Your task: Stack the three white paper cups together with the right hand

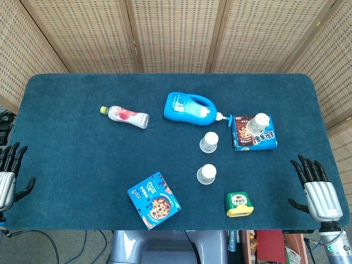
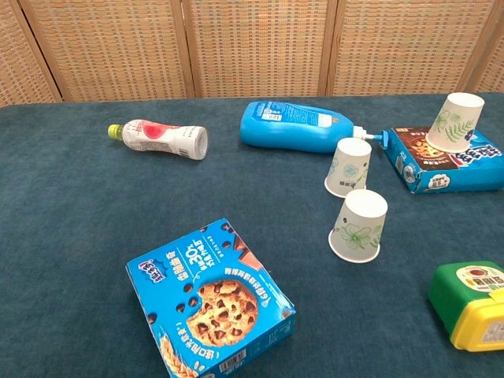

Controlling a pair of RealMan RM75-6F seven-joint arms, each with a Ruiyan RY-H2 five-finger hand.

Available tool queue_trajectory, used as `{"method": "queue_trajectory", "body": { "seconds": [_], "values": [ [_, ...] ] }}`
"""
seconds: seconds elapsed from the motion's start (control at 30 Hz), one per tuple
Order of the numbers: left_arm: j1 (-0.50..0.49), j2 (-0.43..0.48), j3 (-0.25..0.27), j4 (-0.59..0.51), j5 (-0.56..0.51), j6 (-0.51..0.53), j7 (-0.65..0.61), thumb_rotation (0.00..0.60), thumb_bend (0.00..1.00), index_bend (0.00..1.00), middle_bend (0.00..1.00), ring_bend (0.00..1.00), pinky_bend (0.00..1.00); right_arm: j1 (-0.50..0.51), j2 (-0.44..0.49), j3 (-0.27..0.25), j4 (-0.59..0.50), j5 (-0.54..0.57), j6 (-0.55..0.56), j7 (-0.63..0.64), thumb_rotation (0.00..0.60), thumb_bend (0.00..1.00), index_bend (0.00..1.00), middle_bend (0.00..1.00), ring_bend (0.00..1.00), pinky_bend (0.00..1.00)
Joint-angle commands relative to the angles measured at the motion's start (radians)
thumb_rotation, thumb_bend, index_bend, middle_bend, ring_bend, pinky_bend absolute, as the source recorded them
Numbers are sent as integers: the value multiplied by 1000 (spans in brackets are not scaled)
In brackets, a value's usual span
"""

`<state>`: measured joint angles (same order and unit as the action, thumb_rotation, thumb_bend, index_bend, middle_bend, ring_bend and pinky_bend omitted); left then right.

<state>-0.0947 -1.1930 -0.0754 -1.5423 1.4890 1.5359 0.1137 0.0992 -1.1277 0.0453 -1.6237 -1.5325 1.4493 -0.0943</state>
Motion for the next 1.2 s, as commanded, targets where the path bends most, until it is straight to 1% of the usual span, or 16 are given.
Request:
{"method": "queue_trajectory", "body": {
  "seconds": [0.03,0.17,0.37,0.57,0.73,0.97,1.2],
  "values": [
    [-2,0,1,-2,-4,-7,4,600,367,13,0,0,0,0,-2,-1,2,0,1,-2,600,123,62,0,0,0],
    [-2,3,1,-10,-10,-13,11,600,367,13,0,0,0,-3,-4,-3,4,2,3,-2,600,123,62,0,0,0],
    [3,9,1,-22,2,6,6,600,368,13,0,0,0,-4,-5,-1,-2,0,8,5,600,123,62,0,0,0],
    [0,15,6,-21,5,-5,-2,600,365,1,0,0,0,-4,-8,-1,-3,5,6,0,600,124,62,0,0,0],
    [-1,23,10,-29,1,-18,4,600,297,0,0,0,0,-2,-9,-4,-1,4,0,0,600,124,47,0,0,0],
    [5,36,19,-59,14,-7,43,600,294,0,0,0,0,-3,-8,-3,-1,8,-1,8,600,124,46,0,0,0],
    [6,39,16,-70,7,-5,49,600,294,0,0,0,0,-1,-17,-1,5,11,-1,0,600,124,50,0,0,0]
  ]
}}
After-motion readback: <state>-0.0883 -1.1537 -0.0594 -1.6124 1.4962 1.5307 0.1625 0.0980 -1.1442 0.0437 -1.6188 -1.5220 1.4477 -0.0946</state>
